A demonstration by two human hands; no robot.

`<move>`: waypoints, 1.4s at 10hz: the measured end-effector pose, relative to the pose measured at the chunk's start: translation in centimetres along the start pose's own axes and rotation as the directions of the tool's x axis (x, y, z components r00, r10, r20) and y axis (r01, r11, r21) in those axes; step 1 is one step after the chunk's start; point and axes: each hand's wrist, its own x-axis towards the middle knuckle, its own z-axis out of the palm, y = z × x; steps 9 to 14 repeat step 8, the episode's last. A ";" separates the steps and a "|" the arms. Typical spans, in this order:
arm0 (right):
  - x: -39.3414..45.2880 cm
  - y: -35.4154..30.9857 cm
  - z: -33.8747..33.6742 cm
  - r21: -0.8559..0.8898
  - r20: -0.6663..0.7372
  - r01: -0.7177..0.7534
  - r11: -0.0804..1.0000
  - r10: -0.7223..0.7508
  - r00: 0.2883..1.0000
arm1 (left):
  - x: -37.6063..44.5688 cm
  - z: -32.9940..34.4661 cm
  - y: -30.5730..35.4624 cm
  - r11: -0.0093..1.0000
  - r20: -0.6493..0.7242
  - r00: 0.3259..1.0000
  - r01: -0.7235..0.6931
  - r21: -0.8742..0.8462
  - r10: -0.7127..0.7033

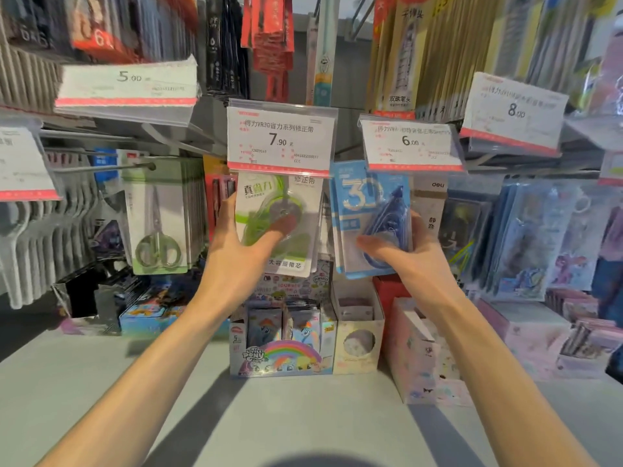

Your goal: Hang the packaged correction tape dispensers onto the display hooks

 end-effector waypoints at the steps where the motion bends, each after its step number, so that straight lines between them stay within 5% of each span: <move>1: -0.2 -0.1 1.0 0.027 -0.013 -0.009 1.000 0.009 1.000 | -0.4 1.3 0.1 0.995 -0.023 0.999 -0.029 -0.096 0.027; 6: -1.3 -0.8 1.0 -0.009 -0.014 -0.074 0.997 0.074 0.997 | -0.1 0.2 -1.1 1.000 0.000 1.000 0.004 -0.024 -0.004; 8: -3.9 -1.6 -1.0 0.051 -0.123 -0.099 0.994 0.104 0.987 | -1.2 -2.3 -1.5 0.985 -0.080 0.997 -0.029 -0.172 0.016; 14: -3.9 -1.6 -1.0 0.051 -0.123 -0.099 0.994 0.104 0.987 | -1.2 -2.3 -1.5 0.985 -0.080 0.997 -0.029 -0.172 0.016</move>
